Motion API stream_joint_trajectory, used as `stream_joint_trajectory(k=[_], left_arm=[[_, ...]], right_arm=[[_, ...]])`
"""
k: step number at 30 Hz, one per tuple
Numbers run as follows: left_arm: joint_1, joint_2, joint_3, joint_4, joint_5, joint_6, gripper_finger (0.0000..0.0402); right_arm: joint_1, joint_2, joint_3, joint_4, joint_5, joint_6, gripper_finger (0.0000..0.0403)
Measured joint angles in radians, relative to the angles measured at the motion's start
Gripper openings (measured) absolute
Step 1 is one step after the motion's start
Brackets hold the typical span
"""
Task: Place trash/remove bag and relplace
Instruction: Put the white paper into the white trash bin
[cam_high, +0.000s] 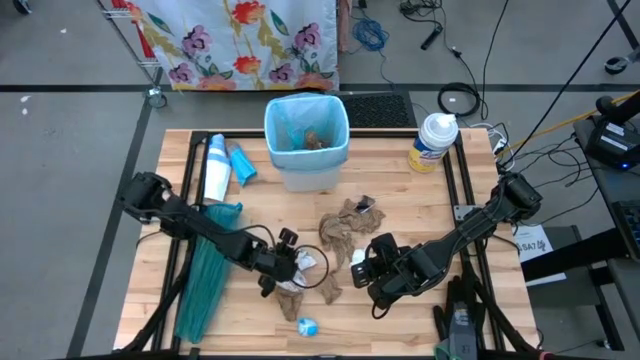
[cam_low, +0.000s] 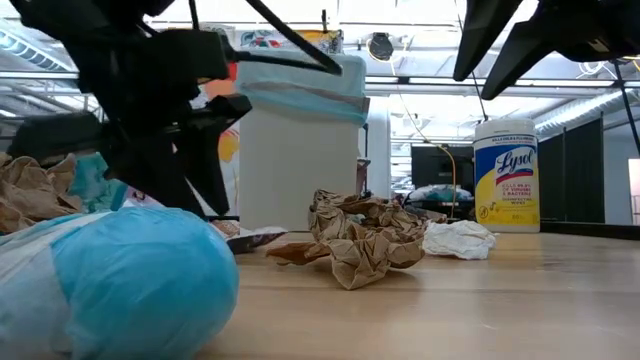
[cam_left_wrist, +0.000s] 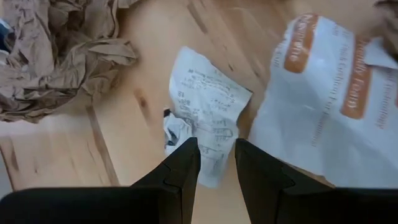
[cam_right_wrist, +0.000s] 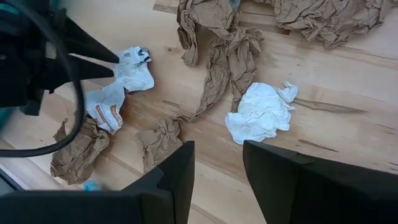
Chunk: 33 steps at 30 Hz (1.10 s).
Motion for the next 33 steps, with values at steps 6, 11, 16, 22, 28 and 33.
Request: stream_joint_trajectory(k=[6,11,16,22,28,33], left_arm=[[0.032,0.035,0.0,0.036,0.0,0.0,0.0109],[0.05,0.049,0.0,0.047,0.005,-0.007,0.0087],[0.055,0.048,0.003,0.033,0.034,-0.048,0.0011],[0.054,0.048,0.071,-0.085,0.058,-0.257,0.0004],[0.051,0.038,0.194,-0.227,0.079,-0.323,0.0002],[0.048,0.038,0.321,-0.337,0.107,-0.367,0.0002]], right_arm=[[0.0,0.0,0.0,0.006,0.0,0.0,0.0129],[0.0,0.0,0.0,0.011,0.0,0.0,0.0129],[0.0,0.0,0.0,0.011,0.0,0.0,0.0129],[0.0,0.002,0.0,0.028,0.0,-0.004,0.0129],[0.006,0.039,0.0,0.049,0.0,-0.008,0.0129],[0.014,0.091,0.0,0.093,-0.001,-0.012,0.0129]])
